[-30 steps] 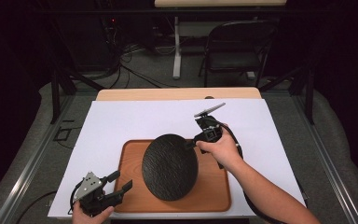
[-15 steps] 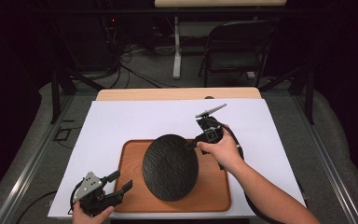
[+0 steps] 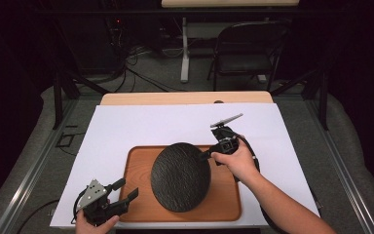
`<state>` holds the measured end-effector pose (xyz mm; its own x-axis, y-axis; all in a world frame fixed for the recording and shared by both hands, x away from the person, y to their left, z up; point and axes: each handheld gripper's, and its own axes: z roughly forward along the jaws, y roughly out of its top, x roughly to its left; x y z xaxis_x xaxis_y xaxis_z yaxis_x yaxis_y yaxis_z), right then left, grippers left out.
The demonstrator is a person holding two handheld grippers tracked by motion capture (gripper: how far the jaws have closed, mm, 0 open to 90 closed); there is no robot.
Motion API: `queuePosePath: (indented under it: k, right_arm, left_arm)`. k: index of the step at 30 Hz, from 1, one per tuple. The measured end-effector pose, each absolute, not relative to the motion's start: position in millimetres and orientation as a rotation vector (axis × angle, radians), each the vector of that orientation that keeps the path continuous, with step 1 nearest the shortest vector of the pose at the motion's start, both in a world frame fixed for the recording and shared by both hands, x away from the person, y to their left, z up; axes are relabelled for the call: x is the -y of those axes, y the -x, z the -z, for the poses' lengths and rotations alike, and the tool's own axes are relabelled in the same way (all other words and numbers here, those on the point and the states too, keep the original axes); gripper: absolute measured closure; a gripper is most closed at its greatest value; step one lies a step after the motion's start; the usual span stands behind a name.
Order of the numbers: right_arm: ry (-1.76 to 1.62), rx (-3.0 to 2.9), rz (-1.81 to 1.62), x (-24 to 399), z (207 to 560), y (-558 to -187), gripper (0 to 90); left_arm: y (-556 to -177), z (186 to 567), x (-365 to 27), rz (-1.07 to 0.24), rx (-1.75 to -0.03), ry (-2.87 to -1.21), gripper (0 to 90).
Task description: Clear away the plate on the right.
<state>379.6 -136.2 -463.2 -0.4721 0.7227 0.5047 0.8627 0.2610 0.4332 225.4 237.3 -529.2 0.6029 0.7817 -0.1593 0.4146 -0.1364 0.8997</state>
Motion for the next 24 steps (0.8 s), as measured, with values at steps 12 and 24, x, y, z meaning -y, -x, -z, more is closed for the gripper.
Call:
queuePosePath:
  k: [12,24]
  right_arm:
    - [1.525,2.316,0.982,147.2,479.8,-376.2,82.7]
    - [1.533,2.355,0.977,148.0,483.2,-374.0,80.5]
  left_arm:
    - [-226.0,529.3,-236.9,-0.427,-0.982,-1.763,36.5]
    - [-225.7,529.3,-237.0,-0.427,-0.983,-1.762,36.5]
